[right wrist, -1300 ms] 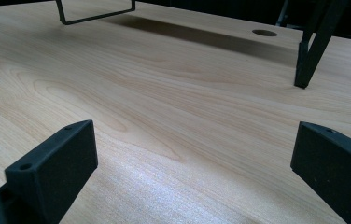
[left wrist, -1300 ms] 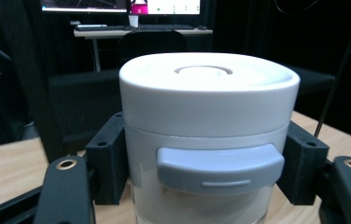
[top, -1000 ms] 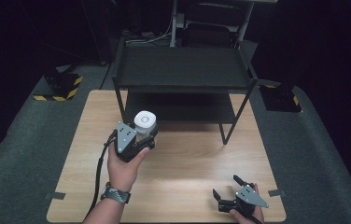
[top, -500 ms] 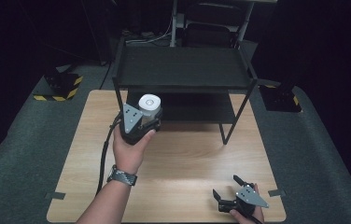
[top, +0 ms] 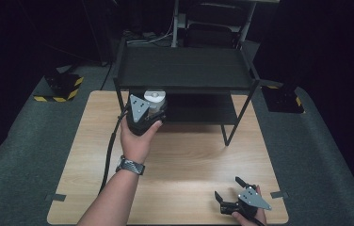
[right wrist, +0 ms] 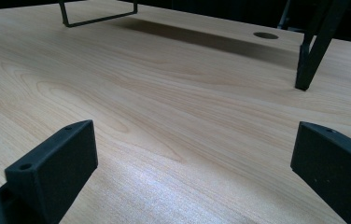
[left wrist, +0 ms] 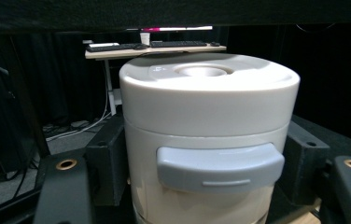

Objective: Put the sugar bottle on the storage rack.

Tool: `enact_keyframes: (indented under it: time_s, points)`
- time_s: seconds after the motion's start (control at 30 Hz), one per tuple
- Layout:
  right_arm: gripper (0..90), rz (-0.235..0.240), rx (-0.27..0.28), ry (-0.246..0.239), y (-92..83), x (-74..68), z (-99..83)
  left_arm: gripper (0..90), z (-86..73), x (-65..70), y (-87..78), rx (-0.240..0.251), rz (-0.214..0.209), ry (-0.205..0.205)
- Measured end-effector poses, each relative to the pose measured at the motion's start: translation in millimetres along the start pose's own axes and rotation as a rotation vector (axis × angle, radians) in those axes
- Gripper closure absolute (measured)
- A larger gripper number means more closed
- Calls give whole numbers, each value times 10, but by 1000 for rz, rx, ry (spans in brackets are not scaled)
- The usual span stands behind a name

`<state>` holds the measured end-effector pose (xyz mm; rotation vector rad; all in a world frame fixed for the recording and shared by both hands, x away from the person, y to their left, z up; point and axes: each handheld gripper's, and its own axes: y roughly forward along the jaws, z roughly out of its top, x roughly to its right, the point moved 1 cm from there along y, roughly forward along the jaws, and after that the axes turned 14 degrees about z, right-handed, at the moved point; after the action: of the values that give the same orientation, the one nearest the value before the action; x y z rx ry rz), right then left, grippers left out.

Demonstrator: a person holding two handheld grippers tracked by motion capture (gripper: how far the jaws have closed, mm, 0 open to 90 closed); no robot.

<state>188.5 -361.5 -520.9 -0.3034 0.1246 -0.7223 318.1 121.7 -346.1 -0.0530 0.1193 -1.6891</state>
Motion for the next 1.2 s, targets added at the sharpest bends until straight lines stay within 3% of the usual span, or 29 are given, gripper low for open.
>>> enact_keyframes:
  time_s: [0.63, 0.87, 0.93, 1.2]
  points:
    - [5, 8, 6, -7, -7, 12, -12, 315, -41, 82, 383, -2, 43, -17]
    - [5, 11, 6, -6, -8, 14, -12, 314, -82, 93, 447, -22, 52, -4]
    - [5, 10, 7, -8, -9, 13, -14, 314, -130, 83, 447, -13, 54, -29]
    - [5, 10, 7, -12, -9, 11, -16, 313, -168, 82, 444, -1, 55, -29]
